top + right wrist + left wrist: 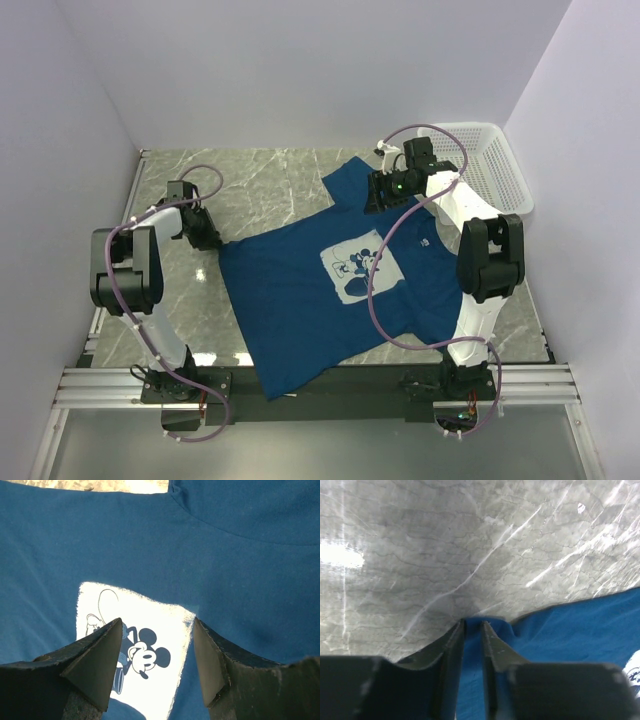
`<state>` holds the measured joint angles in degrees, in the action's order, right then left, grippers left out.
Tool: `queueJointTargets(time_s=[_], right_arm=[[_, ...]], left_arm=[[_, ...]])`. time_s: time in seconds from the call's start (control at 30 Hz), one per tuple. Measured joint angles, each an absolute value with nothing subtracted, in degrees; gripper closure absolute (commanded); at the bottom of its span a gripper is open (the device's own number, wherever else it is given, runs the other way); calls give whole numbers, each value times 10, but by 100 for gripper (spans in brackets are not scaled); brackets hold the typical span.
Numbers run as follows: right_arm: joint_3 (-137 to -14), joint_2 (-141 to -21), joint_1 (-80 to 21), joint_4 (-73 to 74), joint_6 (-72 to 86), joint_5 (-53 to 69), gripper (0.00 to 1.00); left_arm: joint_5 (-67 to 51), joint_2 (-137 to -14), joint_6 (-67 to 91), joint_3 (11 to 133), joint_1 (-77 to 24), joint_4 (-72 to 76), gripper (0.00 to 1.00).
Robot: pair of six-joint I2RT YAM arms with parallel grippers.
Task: Fold and stack the t-shirts
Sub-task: Fold the tshirt
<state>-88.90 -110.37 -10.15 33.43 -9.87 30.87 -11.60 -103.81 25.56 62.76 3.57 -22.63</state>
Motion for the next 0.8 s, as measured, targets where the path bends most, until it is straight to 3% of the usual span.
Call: queueJointTargets(time_s=[0.23, 0.6, 0.63, 0.73, 0.8], right_arm=[[-889, -1104, -102, 335, -101, 307, 34], [-890, -1104, -102, 339, -106, 284, 34], [-890, -1104, -102, 340, -106, 283, 34], [-891, -1104, -102, 341, -108, 279, 33], [-892, -1104, -102, 341, -109, 278, 33]], left_arm=[[-113, -1039, 256, 627, 34, -229, 99], [-123, -985, 258, 583, 40, -236, 99], [-125, -969, 260, 577, 43, -239, 80], [-131, -927, 262, 572, 54, -247, 52], [-133, -908, 265, 572, 60, -247, 48]])
